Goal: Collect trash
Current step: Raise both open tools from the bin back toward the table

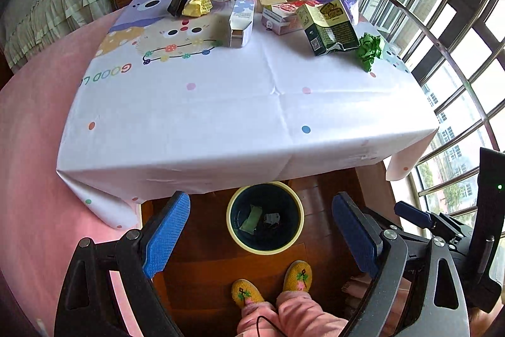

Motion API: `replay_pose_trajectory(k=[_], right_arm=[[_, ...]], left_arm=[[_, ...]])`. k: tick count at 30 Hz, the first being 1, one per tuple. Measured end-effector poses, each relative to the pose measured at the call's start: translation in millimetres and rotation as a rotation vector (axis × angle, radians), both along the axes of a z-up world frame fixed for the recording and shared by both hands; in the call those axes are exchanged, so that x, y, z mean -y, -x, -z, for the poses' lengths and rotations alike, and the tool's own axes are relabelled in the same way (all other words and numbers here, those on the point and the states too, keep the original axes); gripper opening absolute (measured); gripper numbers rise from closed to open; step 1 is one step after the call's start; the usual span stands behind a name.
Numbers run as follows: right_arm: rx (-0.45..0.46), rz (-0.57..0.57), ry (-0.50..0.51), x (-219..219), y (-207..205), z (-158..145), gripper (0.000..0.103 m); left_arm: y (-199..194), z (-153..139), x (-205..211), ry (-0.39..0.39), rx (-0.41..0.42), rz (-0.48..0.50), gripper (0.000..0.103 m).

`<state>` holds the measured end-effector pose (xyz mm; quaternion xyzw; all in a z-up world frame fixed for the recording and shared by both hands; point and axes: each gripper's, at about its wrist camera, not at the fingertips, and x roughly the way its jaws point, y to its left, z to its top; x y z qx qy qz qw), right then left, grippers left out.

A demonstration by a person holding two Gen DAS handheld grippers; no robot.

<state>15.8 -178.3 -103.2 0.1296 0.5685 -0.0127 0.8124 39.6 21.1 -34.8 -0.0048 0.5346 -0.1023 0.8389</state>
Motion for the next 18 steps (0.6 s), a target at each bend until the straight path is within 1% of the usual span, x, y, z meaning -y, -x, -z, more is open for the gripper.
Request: replay_pose_trajectory(k=[4,9,11,13,18], right_arm=[[0.062,0.023,0.005,0,1,-46,0.062],[0.149,0.045,0.019,2,-7,-96,0.062],[0.182,0.056,0.027,4,-12,-111,0.062],[0.213,0.064,0.026,7,-17,-123,0.062],[0.257,0.069,0.038,10,-29,-145,0.062]], left_arm=[[-4,-47,3,0.004,0.066,0.037,0.093],[-17,-100,8,0.011,0.154,0.080,0.093],[-23,-114,8,0.017,0.176,0.086,0.093],[-29,-123,8,0.027,0.181,0.085,0.093],[-46,-133,7,0.028,0.167,0.076,0.089]])
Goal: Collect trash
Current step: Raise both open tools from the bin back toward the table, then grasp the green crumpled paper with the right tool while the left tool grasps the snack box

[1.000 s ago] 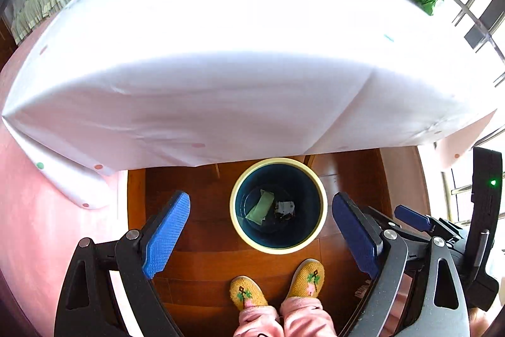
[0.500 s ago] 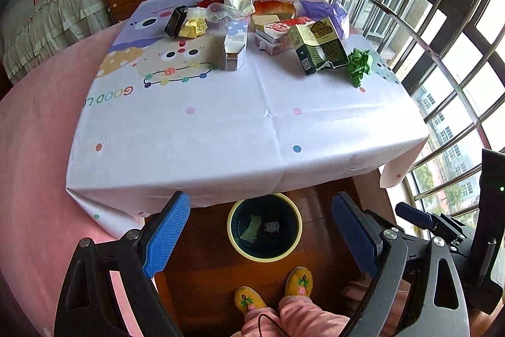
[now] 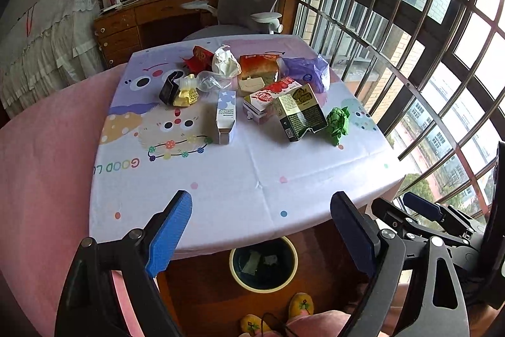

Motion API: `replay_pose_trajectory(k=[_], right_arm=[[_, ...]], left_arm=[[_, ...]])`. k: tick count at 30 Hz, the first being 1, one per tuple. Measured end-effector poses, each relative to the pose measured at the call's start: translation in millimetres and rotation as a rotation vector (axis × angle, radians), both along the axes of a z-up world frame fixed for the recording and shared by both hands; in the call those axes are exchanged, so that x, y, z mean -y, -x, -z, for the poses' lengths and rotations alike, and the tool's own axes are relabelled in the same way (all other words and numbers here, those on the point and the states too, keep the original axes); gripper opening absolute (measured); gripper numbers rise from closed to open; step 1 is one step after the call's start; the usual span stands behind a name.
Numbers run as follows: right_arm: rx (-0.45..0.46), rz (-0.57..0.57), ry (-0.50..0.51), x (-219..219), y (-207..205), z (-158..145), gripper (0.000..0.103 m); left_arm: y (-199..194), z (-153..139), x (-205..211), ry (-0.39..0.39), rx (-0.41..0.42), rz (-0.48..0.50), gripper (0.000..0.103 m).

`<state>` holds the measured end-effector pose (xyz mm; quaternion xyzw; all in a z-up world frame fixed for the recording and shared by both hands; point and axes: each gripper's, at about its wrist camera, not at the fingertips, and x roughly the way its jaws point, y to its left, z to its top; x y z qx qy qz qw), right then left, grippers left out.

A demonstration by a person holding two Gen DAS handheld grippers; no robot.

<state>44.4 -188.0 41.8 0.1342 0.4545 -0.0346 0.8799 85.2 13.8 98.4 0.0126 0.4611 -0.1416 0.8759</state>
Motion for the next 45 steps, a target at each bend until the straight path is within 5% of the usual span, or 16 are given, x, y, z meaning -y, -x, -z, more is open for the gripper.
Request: replay_pose_trajectory(k=[13,25,31,45], right_arm=[[-0.074,0.011,-0.035,56,-89,24,0.062],[-0.290,-0.018,-0.209,143,-243,108,0.060],[-0.386,-0.148,-0.282,147,-285,145,0.037],[-0.410,-0.371,-0.255,132,-327,152,0.034]], left_arm=[[-81,43,29,-0.013,-0.120,-0.045,0.076],[-207,119,100,0.029,-0.313,-0.133,0.076],[-246,151,109,0.045,-0.364,-0.189,0.076],[-308,209,130,0.175,-0.432,-0.182,0.076]])
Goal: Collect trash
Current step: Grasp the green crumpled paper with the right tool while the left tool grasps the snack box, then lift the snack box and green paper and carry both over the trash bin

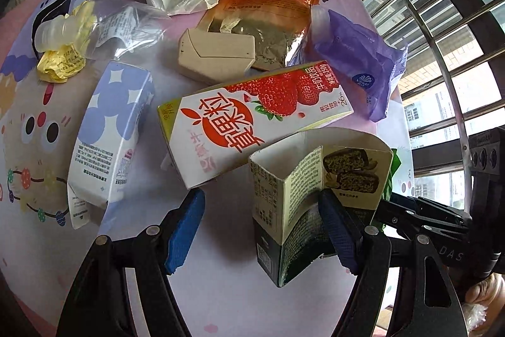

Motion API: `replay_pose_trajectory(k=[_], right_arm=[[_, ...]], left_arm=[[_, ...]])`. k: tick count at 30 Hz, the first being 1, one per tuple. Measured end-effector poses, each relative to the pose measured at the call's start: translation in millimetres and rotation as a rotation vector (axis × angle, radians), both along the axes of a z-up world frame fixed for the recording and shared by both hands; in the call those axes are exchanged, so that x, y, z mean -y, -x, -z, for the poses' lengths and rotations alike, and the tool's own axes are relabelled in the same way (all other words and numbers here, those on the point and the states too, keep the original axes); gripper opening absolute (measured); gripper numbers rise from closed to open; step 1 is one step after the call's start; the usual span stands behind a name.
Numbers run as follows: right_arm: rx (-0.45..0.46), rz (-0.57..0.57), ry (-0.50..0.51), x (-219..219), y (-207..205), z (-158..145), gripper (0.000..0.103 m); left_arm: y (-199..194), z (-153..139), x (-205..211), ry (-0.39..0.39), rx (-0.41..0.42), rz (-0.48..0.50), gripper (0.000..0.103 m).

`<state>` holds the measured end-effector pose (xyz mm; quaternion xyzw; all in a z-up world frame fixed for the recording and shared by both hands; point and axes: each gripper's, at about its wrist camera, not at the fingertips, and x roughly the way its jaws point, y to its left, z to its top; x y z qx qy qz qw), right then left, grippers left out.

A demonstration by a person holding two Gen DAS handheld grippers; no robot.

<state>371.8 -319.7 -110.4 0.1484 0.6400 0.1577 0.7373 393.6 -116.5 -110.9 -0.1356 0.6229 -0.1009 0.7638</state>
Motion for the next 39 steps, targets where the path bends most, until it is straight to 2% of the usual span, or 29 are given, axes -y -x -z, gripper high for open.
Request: replay_pose_trajectory(k=[5,7,9,10,11,15,21,24,26,34,39], right_arm=[[0.007,-0.029,-0.014,-4,5,-4,0.034],[0.011,-0.038,-0.017,-3,6,-4,0.034],[0.015,-0.043,-0.019,-3,5,-4,0.034],[0.016,-0.044,-0.020,-4,5,-4,0.033],[0.017,-0.045,-0.022,-4,5,-4,0.033],[0.018,-0.046,-0.031,0,7,-4,0.033],[0.016,-0.047,-0.025,2,11,-6,0.032],[0.022,-0.059,-0.019,-1,18,-9,0.031],[0.030,-0.078,-0.007,-6,24,-12,0.030],[0.062,-0.134,0.011,-31,56,-29,0.030],[0.082,-0.156,0.017,-53,77,-42,0.030]], left_arm=[[-4,7,16,0.036,0.002,-0.001,0.076],[-8,10,21,0.048,-0.007,-0.010,0.072],[-10,10,26,0.071,-0.007,-0.016,0.058],[-12,9,29,0.082,-0.006,-0.015,0.054],[-12,7,32,0.070,-0.002,-0.012,0.053],[-11,-5,43,-0.007,0.041,0.011,0.035],[3,-25,56,-0.084,0.050,-0.009,0.030],[20,-38,52,-0.101,0.072,-0.011,0.025],[31,-44,49,-0.134,0.085,-0.009,0.025],[86,-67,10,-0.170,0.122,-0.017,0.025],[124,-89,-31,-0.210,0.168,-0.020,0.025]])
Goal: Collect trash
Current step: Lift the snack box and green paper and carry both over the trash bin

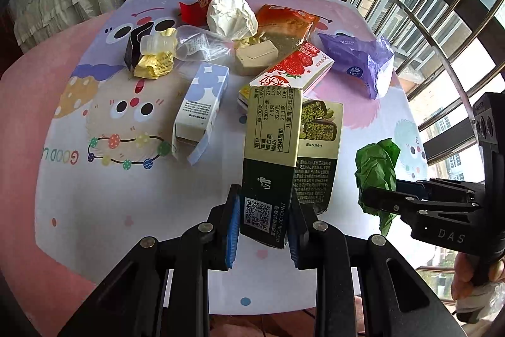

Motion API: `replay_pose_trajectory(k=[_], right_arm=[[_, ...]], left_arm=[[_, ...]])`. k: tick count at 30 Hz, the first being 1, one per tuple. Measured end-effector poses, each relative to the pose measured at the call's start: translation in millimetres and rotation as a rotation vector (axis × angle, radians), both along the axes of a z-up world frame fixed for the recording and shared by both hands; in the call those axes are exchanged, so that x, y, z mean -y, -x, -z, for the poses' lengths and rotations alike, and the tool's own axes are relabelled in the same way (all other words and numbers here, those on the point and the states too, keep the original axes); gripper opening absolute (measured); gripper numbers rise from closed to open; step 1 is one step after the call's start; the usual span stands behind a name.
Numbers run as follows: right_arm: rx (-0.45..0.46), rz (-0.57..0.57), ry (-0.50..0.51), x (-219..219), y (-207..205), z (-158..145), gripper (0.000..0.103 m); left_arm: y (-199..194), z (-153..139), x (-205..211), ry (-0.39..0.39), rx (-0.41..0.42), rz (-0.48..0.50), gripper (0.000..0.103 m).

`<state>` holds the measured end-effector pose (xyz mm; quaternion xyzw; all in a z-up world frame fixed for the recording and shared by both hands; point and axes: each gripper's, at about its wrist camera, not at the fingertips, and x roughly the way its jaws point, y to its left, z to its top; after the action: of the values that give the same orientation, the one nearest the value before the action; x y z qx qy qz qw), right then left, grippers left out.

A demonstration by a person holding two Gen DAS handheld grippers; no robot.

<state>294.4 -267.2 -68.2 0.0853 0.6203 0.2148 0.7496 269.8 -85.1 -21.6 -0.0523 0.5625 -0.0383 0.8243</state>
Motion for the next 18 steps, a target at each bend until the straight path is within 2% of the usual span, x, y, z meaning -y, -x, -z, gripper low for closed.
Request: replay_pose_trajectory(k=[7,11,18], right_arm=[[0.011,-0.006,0.025,-43,40,-17,0.030],[0.015,0.012,0.042,-71,68,-21,0.030],[0.028,0.039,0.084,-116,115,-27,0.030]], left_arm=[[61,-28,-58,-0.042,0.060,0.030,0.025],[95,-37,-87,-0.072,0.076,0.056,0.025],[149,-41,-135,-0.077,0.093,0.073,0.025]])
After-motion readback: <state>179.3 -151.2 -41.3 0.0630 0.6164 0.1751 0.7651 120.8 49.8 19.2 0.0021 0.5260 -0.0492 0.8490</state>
